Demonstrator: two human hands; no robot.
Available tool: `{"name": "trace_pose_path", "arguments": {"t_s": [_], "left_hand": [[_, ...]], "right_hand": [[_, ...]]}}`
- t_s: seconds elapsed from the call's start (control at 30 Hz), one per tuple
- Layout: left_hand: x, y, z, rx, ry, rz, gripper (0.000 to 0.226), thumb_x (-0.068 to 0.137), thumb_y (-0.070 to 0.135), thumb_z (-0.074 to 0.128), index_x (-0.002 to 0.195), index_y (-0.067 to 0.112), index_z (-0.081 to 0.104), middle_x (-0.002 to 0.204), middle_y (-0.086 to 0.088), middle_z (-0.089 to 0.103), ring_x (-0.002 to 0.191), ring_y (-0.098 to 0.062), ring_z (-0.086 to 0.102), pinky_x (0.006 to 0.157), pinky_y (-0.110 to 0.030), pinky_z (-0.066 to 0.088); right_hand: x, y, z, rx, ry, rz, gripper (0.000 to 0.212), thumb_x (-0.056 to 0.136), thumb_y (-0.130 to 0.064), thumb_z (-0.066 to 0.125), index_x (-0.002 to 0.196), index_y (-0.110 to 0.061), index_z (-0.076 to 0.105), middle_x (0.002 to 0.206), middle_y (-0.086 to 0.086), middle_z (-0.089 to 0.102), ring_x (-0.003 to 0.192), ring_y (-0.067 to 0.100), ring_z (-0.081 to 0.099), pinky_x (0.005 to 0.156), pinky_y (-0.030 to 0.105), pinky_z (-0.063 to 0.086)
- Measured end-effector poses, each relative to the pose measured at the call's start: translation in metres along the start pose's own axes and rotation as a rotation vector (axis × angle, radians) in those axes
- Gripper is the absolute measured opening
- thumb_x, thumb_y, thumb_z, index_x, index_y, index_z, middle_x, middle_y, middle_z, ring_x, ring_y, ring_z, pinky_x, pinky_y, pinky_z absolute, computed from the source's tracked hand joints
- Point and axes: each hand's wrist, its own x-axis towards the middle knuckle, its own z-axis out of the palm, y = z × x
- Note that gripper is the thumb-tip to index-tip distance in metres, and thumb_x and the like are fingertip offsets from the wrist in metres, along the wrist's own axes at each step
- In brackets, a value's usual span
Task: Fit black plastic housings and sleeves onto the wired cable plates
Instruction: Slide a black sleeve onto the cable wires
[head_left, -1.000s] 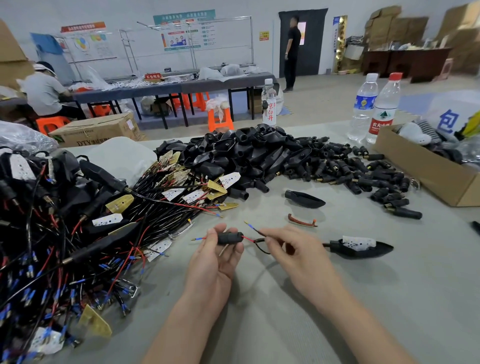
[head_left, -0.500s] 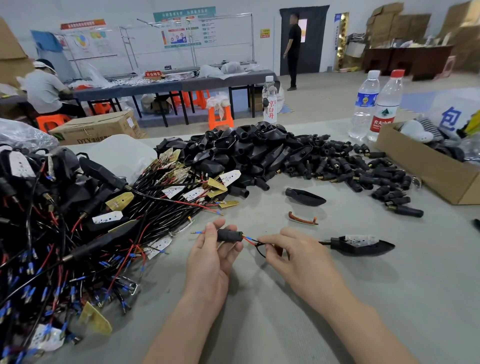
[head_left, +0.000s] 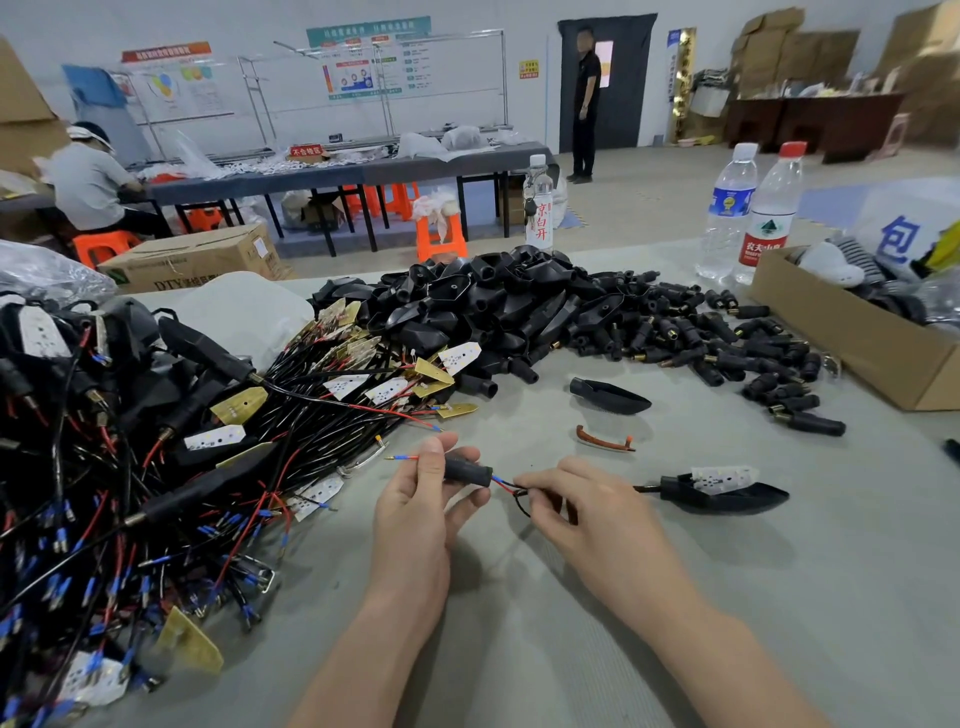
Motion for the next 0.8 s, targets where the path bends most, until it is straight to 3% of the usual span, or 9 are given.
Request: {"name": "trace_pose_path", "arguments": {"t_s": [0.2,0.43,0.57,0.67,0.8], "left_hand": [[0.0021,-0.0007,0.0003,-0.018,-0.006,-0.064,0.025,0.099,0.030,0.054,0.102,0.011,0.071,0.091,-0.008,0.075,0.076,-0.017,0.071,0.063,-0.027,0.059],[0.0003,0.0004,-0.0013,0.058,0.023,0.015,0.024,0.100,0.030,0.055,0.103,0.012,0.071,0.090,-0.007,0.076,0.083,-0.014,0.072,0.067,-0.022,0.057],[-0.0027,-0.0016,0.0043,-0.026,-0.048,-0.127,0.024,0.097,0.028,0.056,0.102,0.008,0.066,0.095,-0.009,0.076,0.080,-0.018,0.073,0.068,-0.026,0.060],[-0.0027,-0.0025,0.0044,-0.066,-0.069,-0.138,0.026,0.097,0.028,0.054,0.105,0.006,0.065,0.097,-0.011,0.076,0.083,-0.019,0.073,0.069,-0.027,0.060],[-0.0026,-0.0007,0.0044,-0.122,-0.034,-0.146,0.027,0.101,0.029,0.051,0.105,0.007,0.067,0.095,-0.011,0.076,0.085,-0.020,0.075,0.067,-0.025,0.059]], "right_hand": [[0.0002,0.0014,0.0041,0.030,0.068,0.022,0.009,0.092,-0.026,0.066,0.093,-0.032,0.072,0.075,-0.016,0.054,0.071,-0.001,0.050,0.064,0.010,0.036],[-0.0021,-0.0046,0.0021,-0.065,0.074,-0.043,0.005,0.092,-0.025,0.068,0.094,-0.028,0.071,0.078,-0.014,0.056,0.071,0.003,0.047,0.064,0.019,0.039],[-0.0021,-0.0058,0.0045,-0.043,0.079,-0.034,0.003,0.091,-0.025,0.068,0.092,-0.025,0.071,0.078,-0.015,0.056,0.076,0.003,0.050,0.068,0.018,0.039],[-0.0005,-0.0051,0.0057,0.043,0.107,0.001,0.007,0.093,-0.027,0.067,0.098,-0.028,0.073,0.080,-0.021,0.055,0.080,0.000,0.050,0.073,0.013,0.038],[0.0005,-0.0069,0.0012,0.265,0.066,0.076,0.018,0.096,-0.042,0.056,0.109,-0.035,0.068,0.101,-0.020,0.063,0.103,0.001,0.058,0.086,0.015,0.042]]}}
